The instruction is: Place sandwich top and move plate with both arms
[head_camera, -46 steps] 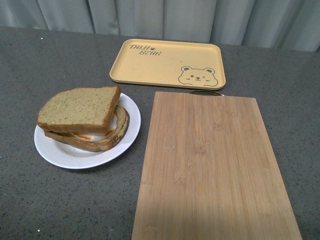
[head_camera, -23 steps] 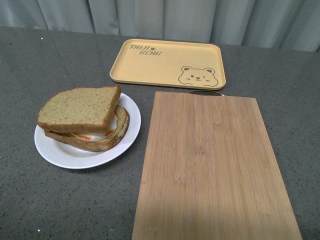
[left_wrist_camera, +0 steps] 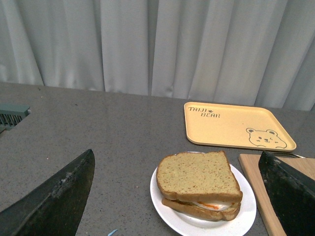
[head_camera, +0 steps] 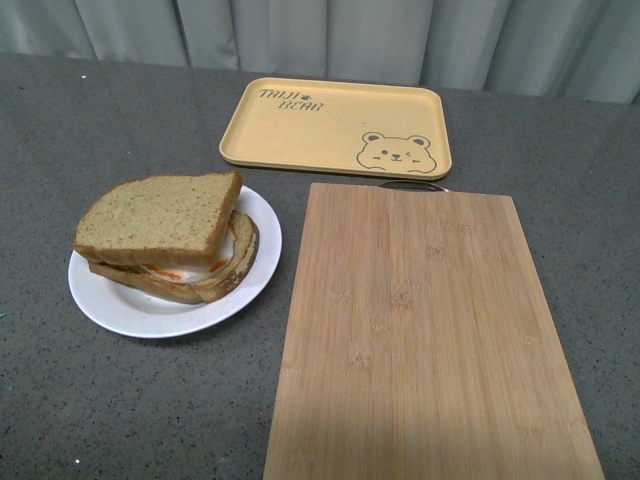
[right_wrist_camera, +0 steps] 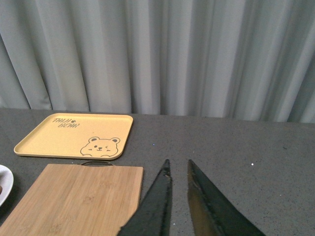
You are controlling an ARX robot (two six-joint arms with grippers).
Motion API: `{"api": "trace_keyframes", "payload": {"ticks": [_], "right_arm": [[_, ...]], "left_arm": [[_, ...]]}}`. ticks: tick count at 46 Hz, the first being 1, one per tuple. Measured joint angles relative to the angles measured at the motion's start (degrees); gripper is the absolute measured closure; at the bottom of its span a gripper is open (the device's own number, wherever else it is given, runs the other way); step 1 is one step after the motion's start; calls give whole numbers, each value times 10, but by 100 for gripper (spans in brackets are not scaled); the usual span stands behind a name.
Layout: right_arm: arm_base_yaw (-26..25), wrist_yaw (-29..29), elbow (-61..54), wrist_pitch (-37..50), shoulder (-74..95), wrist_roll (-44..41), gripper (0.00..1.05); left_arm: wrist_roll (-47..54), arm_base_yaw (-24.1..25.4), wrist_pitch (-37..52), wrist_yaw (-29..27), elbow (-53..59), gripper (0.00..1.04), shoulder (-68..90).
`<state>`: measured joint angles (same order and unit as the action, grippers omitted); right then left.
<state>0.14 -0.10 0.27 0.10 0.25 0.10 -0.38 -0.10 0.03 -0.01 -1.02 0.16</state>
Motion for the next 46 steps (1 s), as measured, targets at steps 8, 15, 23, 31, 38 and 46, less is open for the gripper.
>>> {"api": "trace_keyframes", "payload": {"ticks": [8, 15, 23, 31, 38, 46], "right_arm": [[0, 0, 0, 0, 0, 0, 59], [0, 0, 0, 0, 0, 0, 27], [0, 0, 0, 0, 0, 0, 9], [0, 0, 0, 0, 0, 0, 9], [0, 0, 0, 0, 0, 0, 9], [0, 0, 0, 0, 0, 0, 9]], "left_arm": [[0, 0, 0, 0, 0, 7, 0], [0, 0, 0, 0, 0, 7, 0], [-60, -10, -81, -34, -31, 7, 57], [-249, -29, 60, -4, -83, 7, 342], [-365, -36, 194, 54, -120, 7, 603], [-478, -46, 258, 75, -157, 7, 824]]}}
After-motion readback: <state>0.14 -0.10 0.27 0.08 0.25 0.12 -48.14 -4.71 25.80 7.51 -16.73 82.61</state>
